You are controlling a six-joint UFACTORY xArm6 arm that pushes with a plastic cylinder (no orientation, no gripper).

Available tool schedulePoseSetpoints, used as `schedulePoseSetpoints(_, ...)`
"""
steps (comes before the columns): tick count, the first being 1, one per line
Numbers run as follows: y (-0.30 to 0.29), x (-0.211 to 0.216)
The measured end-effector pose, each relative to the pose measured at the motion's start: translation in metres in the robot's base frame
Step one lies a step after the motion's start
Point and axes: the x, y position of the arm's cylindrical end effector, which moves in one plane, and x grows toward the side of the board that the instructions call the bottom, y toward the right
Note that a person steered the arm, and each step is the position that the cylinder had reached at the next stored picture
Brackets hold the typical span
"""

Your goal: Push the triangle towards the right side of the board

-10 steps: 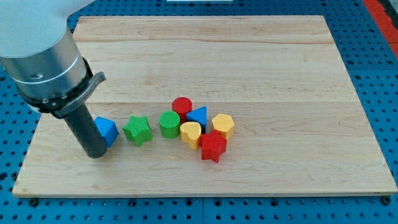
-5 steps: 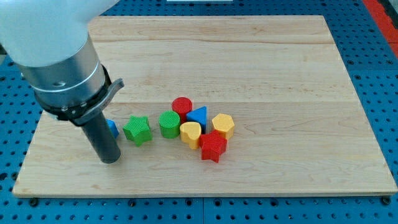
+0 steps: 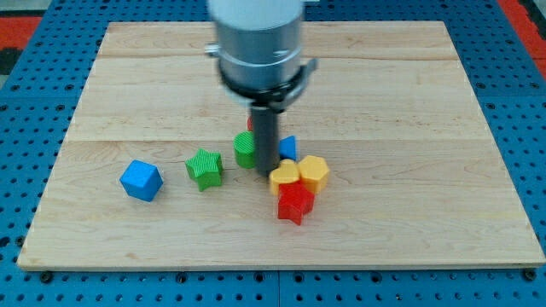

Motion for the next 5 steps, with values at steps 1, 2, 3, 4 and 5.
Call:
schedulePoseSetpoints(1,0.011,-0.04)
schedulePoseSetpoints(2,0.022,-0.066)
schedulePoseSetpoints(3,0.07,-0.085)
schedulePoseSetpoints(4,0.103,-0.085)
schedulePoseSetpoints(5,0.08,-0.09)
